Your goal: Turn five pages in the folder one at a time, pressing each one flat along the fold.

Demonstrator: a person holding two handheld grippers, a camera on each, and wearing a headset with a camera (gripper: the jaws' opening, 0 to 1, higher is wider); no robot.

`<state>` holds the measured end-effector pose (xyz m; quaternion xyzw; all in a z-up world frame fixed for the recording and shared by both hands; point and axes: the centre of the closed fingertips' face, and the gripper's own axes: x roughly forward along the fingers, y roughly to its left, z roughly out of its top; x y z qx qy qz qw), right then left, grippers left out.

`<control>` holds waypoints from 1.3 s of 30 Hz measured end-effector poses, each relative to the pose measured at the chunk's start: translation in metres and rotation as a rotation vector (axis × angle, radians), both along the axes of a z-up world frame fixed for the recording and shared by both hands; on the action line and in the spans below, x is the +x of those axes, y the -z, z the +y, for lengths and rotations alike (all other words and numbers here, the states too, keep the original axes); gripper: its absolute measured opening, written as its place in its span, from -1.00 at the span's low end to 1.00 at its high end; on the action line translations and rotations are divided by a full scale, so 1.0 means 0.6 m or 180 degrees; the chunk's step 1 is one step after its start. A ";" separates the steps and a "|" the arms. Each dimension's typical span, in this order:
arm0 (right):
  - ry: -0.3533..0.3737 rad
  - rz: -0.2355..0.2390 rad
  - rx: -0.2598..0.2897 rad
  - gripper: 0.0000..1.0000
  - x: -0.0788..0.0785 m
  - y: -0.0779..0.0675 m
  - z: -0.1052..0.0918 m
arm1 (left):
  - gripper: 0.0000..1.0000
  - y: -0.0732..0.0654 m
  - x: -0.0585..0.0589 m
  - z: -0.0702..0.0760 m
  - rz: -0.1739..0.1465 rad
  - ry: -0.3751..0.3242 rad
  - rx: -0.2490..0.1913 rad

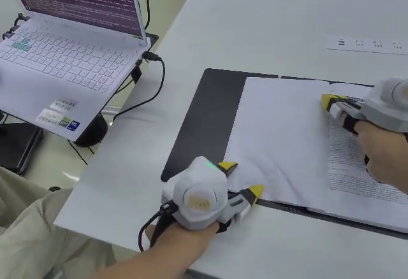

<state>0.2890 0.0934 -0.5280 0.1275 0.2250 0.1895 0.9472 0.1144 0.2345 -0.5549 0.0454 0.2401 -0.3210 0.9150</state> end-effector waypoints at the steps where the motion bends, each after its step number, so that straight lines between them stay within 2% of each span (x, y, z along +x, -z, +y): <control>1: 0.0009 0.0013 -0.0010 -1.00 0.005 0.004 -0.002 | -0.25 0.000 0.000 0.000 0.0001 -0.0001 -0.0003; 6: 0.0049 0.0027 -0.0091 -1.00 0.027 0.014 -0.010 | -0.25 0.001 0.001 0.001 0.0000 -0.0002 -0.0028; 14: 0.0105 0.0036 -0.0098 -1.00 0.060 0.017 -0.022 | -0.26 0.003 0.002 0.002 0.0003 -0.0017 -0.0045; 24: 0.0159 -0.0005 -0.0106 -1.00 0.067 0.007 -0.017 | -0.26 0.004 0.000 0.001 0.0006 -0.0024 -0.0067; 27: 0.0161 0.0008 -0.0100 -1.00 0.077 0.013 -0.023 | -0.26 0.005 0.000 0.001 0.0008 -0.0027 -0.0068; 33: 0.0120 0.0023 -0.0112 -1.00 0.063 0.017 -0.023 | -0.26 0.004 0.000 0.000 0.0007 -0.0026 -0.0074; 37: 0.0116 0.0037 -0.0089 -1.00 0.065 0.024 -0.027 | -0.26 0.004 0.001 0.000 0.0009 -0.0026 -0.0077; 39: 0.0124 0.0050 -0.0043 -1.00 0.051 0.021 -0.023 | -0.26 0.003 0.001 -0.001 0.0012 -0.0024 -0.0078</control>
